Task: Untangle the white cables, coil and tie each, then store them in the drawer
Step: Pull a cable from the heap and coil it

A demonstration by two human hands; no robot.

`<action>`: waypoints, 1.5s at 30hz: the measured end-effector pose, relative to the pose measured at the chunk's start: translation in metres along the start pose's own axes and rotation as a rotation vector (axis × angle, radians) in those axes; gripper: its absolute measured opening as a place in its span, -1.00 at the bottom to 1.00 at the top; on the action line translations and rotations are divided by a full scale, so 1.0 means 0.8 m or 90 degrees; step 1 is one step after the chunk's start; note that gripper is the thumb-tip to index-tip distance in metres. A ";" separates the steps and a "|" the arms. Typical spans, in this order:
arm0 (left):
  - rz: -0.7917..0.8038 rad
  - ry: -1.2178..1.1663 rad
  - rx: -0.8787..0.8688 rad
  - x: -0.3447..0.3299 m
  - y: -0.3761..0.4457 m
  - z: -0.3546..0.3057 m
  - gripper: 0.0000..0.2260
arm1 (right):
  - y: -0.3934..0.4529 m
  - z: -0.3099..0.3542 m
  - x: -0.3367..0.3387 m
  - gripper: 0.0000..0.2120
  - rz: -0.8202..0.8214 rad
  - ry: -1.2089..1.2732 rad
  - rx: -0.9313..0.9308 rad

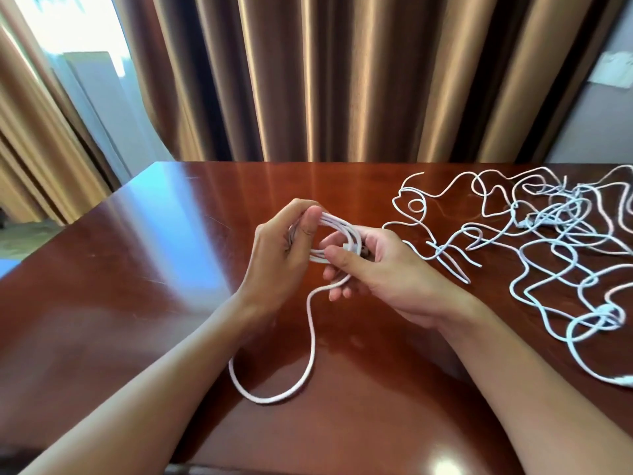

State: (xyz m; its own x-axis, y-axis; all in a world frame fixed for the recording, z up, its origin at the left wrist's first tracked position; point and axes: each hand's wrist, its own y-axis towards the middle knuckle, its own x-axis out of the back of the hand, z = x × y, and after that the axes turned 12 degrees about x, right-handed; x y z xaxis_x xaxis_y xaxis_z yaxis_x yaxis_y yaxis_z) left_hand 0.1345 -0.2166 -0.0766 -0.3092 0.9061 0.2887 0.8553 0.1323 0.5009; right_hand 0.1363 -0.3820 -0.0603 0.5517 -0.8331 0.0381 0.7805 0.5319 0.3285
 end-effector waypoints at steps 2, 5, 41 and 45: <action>0.007 -0.011 0.017 0.000 0.001 0.003 -0.79 | 0.002 -0.003 -0.001 -0.93 -0.023 -0.043 0.005; 0.037 -0.015 0.042 -0.003 0.001 0.007 -0.78 | 0.006 -0.002 0.000 -0.77 -0.018 -0.068 -0.036; 0.024 -0.326 0.263 -0.004 0.013 -0.002 -0.50 | 0.004 -0.024 -0.006 -0.74 -0.028 -0.420 0.150; -0.110 -0.202 0.257 -0.006 0.010 0.009 -0.59 | -0.004 -0.033 -0.027 -0.80 0.069 -0.526 0.188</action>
State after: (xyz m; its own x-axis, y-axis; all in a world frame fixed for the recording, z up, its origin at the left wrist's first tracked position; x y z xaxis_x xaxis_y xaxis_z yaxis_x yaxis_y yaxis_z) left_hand 0.1460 -0.2169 -0.0802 -0.3722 0.9260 -0.0629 0.9141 0.3775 0.1483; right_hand 0.1296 -0.3615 -0.0871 0.1399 -0.6839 0.7161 0.5648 0.6491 0.5096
